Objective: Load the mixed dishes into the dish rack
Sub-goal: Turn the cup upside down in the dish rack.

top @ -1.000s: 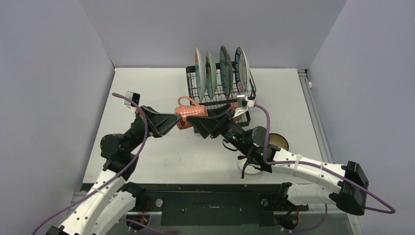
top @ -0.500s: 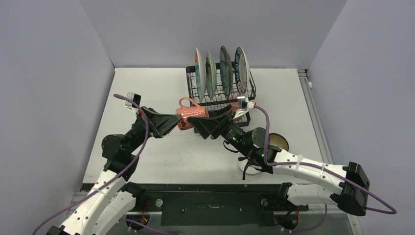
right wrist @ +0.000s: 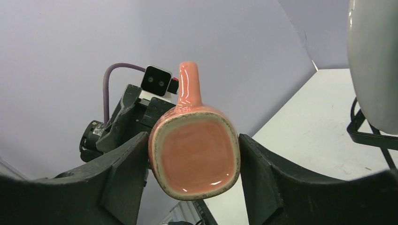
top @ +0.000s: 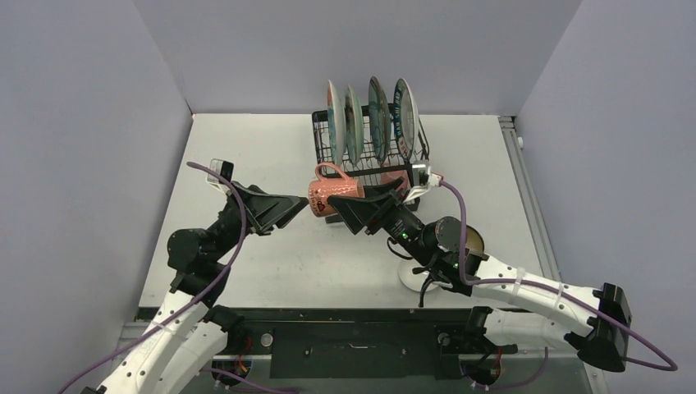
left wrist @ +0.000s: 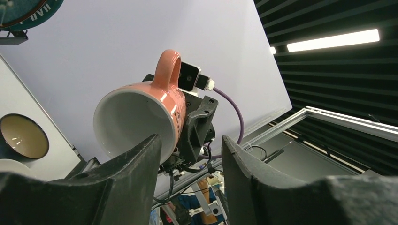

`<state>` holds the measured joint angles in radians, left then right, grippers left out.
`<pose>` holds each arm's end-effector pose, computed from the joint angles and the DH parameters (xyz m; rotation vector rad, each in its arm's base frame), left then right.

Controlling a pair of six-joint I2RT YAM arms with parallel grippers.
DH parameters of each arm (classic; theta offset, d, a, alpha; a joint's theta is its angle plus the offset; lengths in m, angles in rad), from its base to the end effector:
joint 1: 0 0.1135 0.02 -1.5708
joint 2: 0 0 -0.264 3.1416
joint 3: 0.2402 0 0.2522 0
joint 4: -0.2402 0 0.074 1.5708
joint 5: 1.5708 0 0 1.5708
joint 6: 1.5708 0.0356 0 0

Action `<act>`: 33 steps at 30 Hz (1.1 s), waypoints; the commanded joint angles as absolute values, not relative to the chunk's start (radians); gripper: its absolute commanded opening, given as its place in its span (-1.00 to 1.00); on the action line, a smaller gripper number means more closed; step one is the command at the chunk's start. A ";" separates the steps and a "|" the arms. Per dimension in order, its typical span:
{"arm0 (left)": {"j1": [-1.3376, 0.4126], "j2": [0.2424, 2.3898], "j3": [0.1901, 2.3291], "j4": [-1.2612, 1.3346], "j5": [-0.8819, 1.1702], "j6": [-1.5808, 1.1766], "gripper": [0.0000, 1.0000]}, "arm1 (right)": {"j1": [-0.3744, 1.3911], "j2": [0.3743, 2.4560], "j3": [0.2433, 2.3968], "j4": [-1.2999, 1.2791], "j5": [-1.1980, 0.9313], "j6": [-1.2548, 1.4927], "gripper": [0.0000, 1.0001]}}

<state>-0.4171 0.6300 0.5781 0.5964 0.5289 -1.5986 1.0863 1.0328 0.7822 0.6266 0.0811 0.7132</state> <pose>0.1244 -0.0748 0.3705 -0.1947 1.3543 -2.0290 0.1138 0.2099 0.3778 -0.1701 1.3324 1.5097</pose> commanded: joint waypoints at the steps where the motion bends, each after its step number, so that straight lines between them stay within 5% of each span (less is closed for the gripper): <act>1: -0.414 0.609 0.583 0.557 0.535 -1.547 -0.01 | 1.077 0.959 0.785 0.600 0.114 0.650 -0.62; 19: -0.394 0.568 0.787 -0.152 0.525 -1.007 0.16 | 1.065 0.815 0.745 0.107 0.245 0.492 -0.70; 33: -0.394 0.560 0.864 -0.495 0.416 -0.672 0.18 | 0.997 0.940 0.720 0.035 0.294 0.447 -0.70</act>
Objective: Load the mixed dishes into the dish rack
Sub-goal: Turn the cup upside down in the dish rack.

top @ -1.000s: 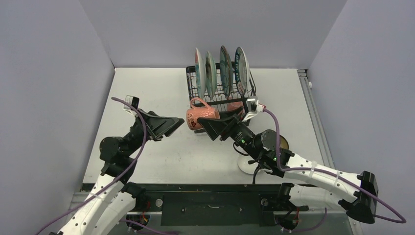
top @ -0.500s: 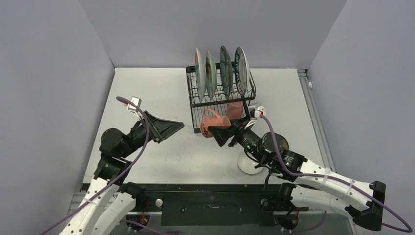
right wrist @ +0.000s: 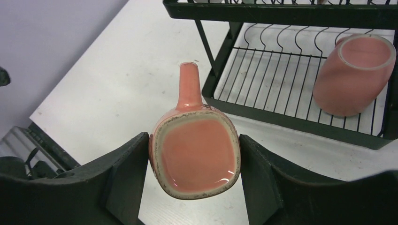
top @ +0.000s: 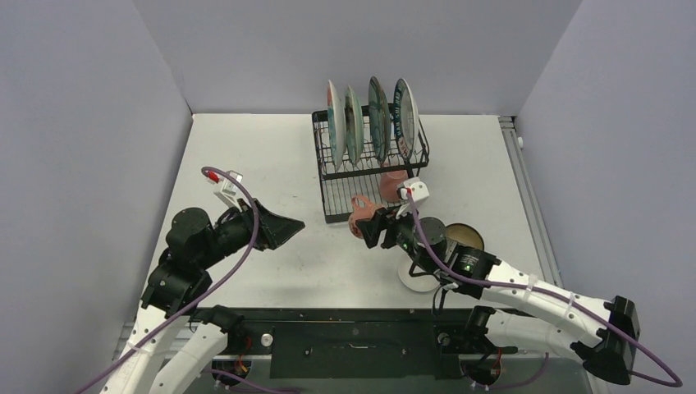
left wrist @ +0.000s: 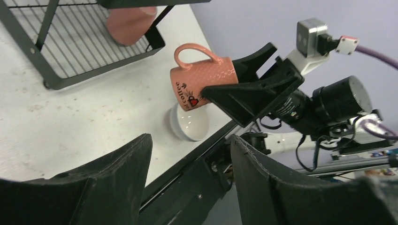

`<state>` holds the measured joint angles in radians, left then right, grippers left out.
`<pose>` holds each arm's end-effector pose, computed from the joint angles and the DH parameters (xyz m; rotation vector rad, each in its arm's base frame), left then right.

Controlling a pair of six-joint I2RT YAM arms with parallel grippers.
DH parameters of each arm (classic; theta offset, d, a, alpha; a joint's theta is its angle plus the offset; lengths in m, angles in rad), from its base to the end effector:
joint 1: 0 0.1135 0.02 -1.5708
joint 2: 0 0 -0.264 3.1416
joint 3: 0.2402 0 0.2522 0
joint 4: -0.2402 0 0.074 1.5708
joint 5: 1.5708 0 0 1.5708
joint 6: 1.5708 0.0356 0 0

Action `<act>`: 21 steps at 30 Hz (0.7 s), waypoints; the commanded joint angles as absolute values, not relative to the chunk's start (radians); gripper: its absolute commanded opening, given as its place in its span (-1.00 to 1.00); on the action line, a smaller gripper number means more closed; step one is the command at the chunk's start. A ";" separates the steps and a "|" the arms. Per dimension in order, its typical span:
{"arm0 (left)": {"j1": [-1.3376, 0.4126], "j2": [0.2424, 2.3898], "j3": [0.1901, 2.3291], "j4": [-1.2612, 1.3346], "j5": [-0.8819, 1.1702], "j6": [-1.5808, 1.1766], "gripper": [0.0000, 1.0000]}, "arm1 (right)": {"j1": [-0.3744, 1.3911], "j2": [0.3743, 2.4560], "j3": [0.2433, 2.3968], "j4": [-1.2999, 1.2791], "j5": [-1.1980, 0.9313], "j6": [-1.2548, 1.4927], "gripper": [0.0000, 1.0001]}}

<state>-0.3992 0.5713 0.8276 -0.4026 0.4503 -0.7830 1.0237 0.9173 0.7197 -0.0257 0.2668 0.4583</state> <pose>0.1088 -0.0627 0.3609 0.0063 1.8724 -1.2331 0.1210 0.1805 0.3099 -0.3260 1.8337 0.8147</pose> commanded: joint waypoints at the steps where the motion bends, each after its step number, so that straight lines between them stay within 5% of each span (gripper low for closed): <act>1: -0.394 0.557 0.864 -0.511 0.414 -0.658 0.18 | 0.992 0.957 0.717 0.042 0.293 0.451 -0.70; 21: -0.397 0.517 0.826 -0.583 0.437 -0.526 0.31 | 0.930 1.235 0.816 0.171 0.397 0.482 -0.71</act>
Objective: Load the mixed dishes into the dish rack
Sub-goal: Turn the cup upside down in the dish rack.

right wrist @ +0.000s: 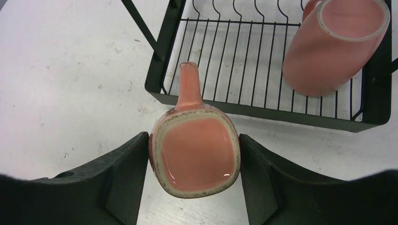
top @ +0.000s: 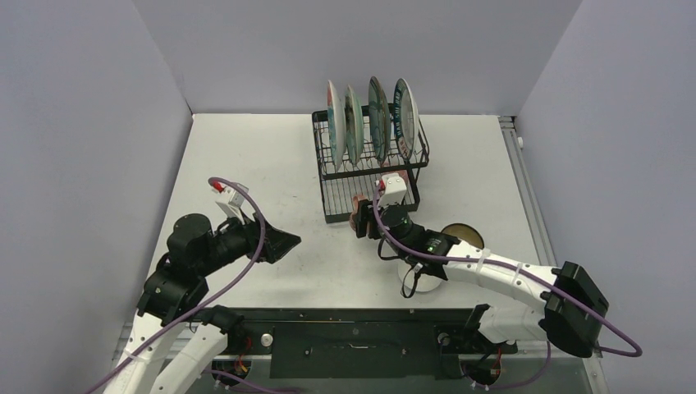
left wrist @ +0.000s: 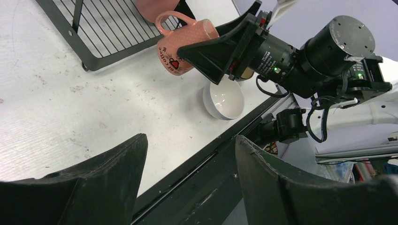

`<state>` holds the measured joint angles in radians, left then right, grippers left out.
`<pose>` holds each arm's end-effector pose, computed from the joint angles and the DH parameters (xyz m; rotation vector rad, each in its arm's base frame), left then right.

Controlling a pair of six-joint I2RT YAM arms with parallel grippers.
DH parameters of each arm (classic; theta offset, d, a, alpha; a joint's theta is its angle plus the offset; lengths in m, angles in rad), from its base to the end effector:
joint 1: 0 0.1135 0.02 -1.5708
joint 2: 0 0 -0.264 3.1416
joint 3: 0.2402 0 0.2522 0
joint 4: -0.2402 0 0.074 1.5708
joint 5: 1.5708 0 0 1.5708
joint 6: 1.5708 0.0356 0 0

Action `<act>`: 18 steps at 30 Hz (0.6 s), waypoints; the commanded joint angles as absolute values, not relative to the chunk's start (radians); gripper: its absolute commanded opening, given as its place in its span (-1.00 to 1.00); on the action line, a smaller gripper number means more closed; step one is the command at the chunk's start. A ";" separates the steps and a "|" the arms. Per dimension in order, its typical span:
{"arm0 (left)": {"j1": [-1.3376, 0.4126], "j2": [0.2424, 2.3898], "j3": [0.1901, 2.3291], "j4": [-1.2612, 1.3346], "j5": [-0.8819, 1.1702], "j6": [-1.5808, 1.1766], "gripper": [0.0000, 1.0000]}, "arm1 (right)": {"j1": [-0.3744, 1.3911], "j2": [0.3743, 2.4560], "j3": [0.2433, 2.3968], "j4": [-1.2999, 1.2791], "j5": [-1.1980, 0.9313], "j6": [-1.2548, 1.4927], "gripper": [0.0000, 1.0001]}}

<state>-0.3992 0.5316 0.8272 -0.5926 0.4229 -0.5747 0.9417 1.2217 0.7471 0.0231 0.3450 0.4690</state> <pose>0.0967 -0.0566 0.3449 0.1381 1.9765 -1.0486 0.1696 0.2126 0.2561 -0.2594 2.0211 0.5540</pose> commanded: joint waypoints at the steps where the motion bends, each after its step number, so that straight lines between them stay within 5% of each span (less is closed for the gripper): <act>1: -0.397 0.514 0.822 -0.579 0.440 -0.520 0.32 | 0.926 1.253 0.819 0.181 0.398 0.483 -0.71; 18: -0.405 0.473 0.720 -0.502 0.479 -0.454 0.76 | 0.876 1.470 0.917 0.326 0.429 0.422 -0.73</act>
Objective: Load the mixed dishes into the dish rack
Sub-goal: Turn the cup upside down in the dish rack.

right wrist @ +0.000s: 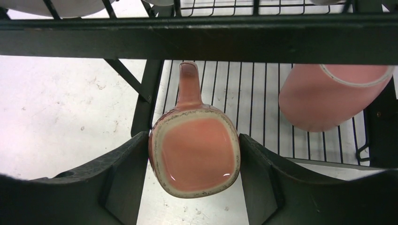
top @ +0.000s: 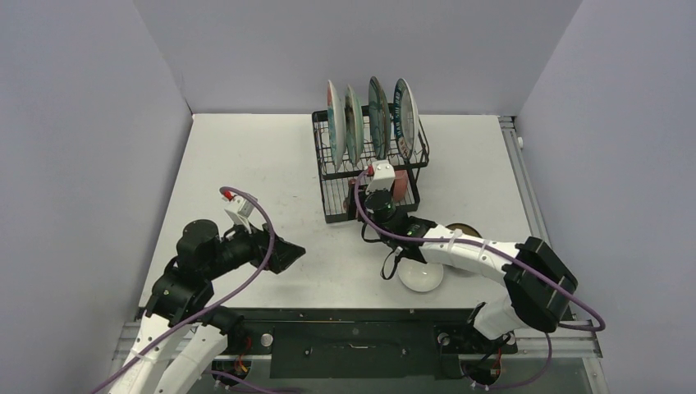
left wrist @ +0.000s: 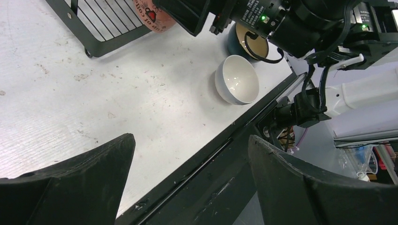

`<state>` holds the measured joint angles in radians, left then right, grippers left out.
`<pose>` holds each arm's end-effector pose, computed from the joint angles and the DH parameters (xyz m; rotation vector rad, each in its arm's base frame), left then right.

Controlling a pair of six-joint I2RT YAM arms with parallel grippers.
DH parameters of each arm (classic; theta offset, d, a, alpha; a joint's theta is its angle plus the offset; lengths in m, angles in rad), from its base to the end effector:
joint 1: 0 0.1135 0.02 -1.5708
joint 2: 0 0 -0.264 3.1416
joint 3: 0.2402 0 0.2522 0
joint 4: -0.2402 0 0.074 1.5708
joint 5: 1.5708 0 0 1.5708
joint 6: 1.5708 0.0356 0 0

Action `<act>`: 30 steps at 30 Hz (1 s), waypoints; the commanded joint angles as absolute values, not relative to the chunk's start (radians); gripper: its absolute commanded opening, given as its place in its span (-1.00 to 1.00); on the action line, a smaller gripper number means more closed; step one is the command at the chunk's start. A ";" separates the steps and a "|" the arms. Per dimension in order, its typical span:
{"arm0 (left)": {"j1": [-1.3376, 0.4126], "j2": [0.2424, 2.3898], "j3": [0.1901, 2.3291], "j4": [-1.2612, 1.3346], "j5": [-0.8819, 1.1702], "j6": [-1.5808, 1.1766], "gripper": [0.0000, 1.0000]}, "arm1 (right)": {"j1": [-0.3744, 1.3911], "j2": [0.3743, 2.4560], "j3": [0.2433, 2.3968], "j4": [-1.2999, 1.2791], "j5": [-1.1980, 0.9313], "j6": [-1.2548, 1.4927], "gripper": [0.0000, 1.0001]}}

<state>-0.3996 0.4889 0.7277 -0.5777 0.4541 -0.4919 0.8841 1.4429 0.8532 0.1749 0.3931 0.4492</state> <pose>0.0959 -0.0575 0.3185 0.2327 1.9983 -1.0198 0.2141 0.2397 0.2459 -0.1749 1.9763 0.4857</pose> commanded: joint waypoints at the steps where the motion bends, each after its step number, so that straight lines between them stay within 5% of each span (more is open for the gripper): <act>1: -0.407 0.472 0.711 -0.497 0.483 -0.452 0.83 | 0.873 1.477 0.919 0.335 0.430 0.415 -0.73; 8: -0.412 0.458 0.677 -0.458 0.509 -0.446 0.97 | 0.861 1.544 0.917 0.440 0.432 0.390 -0.73; 30: -0.413 0.448 0.647 -0.435 0.532 -0.445 0.93 | 0.845 1.683 0.941 0.592 0.473 0.362 -0.75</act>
<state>-0.4107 0.4572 0.6453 -0.4965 0.5053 -0.4610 0.8558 1.6909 0.8867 0.4656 0.4328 0.3691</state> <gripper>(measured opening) 0.965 0.597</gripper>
